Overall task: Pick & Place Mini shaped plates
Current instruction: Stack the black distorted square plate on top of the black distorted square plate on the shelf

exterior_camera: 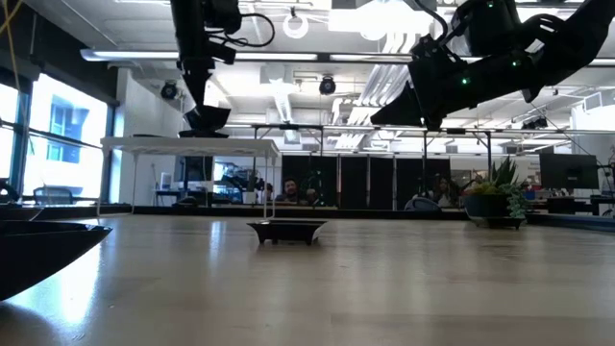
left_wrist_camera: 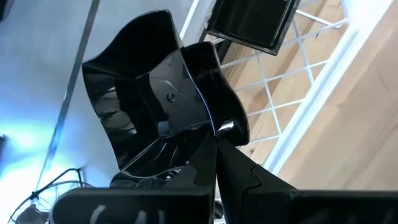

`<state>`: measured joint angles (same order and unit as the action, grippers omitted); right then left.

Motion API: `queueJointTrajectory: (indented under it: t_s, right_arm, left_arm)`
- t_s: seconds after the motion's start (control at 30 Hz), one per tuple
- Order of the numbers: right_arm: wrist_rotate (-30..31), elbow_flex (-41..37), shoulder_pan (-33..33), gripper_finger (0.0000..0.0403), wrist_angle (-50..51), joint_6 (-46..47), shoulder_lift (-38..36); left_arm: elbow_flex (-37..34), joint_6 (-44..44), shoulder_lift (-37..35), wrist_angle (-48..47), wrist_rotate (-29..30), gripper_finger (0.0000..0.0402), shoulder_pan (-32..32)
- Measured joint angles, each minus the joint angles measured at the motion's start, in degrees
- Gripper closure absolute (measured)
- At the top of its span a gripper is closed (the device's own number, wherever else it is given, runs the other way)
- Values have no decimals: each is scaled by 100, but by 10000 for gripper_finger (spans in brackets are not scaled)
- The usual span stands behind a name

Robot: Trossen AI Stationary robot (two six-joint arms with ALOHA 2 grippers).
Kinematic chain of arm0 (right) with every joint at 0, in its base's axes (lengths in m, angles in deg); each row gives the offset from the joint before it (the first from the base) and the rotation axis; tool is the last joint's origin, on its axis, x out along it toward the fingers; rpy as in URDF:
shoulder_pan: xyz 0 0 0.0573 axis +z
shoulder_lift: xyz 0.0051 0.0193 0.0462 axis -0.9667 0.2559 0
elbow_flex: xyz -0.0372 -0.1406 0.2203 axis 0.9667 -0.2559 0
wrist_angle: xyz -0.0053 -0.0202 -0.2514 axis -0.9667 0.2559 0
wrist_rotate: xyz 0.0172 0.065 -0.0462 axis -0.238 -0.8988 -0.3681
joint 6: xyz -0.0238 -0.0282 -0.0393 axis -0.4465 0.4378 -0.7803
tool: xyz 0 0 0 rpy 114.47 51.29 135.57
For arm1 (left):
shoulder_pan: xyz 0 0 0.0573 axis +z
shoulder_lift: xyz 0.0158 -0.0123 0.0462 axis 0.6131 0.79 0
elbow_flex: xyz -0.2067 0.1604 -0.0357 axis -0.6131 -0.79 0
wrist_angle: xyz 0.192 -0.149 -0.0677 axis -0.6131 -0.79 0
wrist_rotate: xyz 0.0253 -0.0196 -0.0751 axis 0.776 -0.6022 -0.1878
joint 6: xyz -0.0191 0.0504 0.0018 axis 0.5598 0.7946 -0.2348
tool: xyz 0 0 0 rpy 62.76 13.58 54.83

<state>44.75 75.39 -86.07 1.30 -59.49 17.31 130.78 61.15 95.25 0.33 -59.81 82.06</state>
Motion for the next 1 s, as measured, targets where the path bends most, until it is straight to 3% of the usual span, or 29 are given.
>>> queueJointTrajectory:
  t_s: [0.57,1.0]
  right_arm:
    - [-7,0,2,400,0,0,0]
    - [-83,-2,2,400,-1,0,0]
  left_arm:
    - [2,-216,156,-238,-125,401,25]
    - [0,-460,295,-235,117,389,37]
